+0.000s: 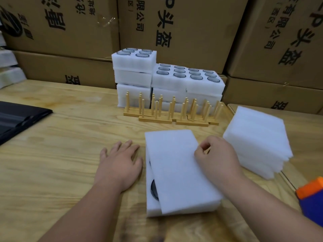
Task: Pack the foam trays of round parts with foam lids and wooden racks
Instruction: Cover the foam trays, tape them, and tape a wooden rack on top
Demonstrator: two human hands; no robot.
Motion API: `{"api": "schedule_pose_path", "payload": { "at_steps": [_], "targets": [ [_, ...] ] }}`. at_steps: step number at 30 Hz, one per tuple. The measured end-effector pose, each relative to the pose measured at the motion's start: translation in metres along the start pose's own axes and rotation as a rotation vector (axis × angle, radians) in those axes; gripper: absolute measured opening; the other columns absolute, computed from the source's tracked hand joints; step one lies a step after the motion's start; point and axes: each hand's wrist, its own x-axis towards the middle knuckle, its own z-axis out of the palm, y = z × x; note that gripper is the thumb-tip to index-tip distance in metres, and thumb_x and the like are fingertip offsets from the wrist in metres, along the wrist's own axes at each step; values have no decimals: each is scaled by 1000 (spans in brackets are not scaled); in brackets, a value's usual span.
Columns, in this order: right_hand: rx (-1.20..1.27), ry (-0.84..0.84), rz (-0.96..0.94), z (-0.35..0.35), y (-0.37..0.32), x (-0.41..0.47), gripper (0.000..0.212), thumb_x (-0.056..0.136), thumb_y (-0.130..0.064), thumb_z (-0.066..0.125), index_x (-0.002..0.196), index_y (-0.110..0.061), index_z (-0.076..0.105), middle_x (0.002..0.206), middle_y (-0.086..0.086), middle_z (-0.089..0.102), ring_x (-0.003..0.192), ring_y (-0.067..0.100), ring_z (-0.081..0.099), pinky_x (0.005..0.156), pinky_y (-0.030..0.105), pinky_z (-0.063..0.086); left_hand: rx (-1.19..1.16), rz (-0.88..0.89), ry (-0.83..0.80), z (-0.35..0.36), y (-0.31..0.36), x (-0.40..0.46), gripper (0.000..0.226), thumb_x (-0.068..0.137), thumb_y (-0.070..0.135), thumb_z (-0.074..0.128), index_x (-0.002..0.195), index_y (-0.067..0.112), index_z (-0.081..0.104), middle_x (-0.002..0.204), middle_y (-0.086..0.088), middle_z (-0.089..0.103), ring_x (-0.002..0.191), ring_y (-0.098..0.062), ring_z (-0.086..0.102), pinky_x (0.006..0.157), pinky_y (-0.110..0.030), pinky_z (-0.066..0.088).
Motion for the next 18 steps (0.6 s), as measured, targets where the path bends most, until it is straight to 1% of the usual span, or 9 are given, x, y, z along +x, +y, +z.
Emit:
{"api": "schedule_pose_path", "payload": {
  "at_steps": [3,5,7,10,12,14,16,17,18],
  "targets": [
    [-58,2,-58,0,-1,0,17,83,-22,61,71,-28,52,79,-13,53,74,2,50,61,29,36,6,4,2,1,-1,0,59,99,60,27,156,42,30,168,19,17,156,-12,8,125,-53,3],
    [-63,-19,-38,0,-1,1,14,83,-24,60,72,-27,52,78,-12,55,73,3,50,59,30,36,2,5,1,1,-2,0,60,99,61,26,156,42,30,167,19,17,156,-12,8,125,-53,3],
    [2,-80,72,0,0,1,9,84,-29,59,78,-26,53,76,-11,60,71,3,53,56,26,37,-2,6,1,2,-1,0,59,99,61,26,155,42,31,167,19,18,156,-12,8,125,-52,3],
    [179,-228,341,-4,3,2,14,84,-39,61,89,-26,57,81,-9,67,74,10,61,58,29,40,-9,6,5,2,-2,1,59,99,58,25,155,42,30,167,20,18,156,-11,8,125,-52,2],
    [269,-277,426,-8,5,3,22,81,-42,62,87,-21,63,82,-6,70,74,15,64,60,31,47,-6,8,0,1,-2,1,59,99,57,24,156,42,30,168,19,17,156,-12,7,125,-52,1],
    [375,-294,476,-9,6,2,30,75,-44,64,85,-15,66,85,2,73,79,23,69,72,40,56,6,-1,-24,0,0,0,58,100,54,24,156,41,29,168,19,16,156,-12,6,125,-52,0],
    [563,-313,543,-8,8,0,40,69,-44,67,95,-14,68,100,10,74,92,31,71,87,51,59,-20,6,-45,-4,0,-1,56,103,50,20,157,41,30,168,18,15,156,-10,5,125,-50,-2],
    [682,-335,563,-6,9,-1,43,68,-43,69,103,-18,70,108,10,73,97,30,72,89,51,58,-112,6,-54,-6,1,-2,54,104,47,18,156,40,32,168,17,18,156,-9,7,126,-47,-2],
    [827,-363,566,-4,13,-3,44,71,-39,69,112,-23,69,115,7,72,98,25,73,86,46,59,-298,16,-43,-9,-1,-6,53,105,44,17,155,39,34,166,15,24,155,-8,13,126,-43,2]
  ]
}}
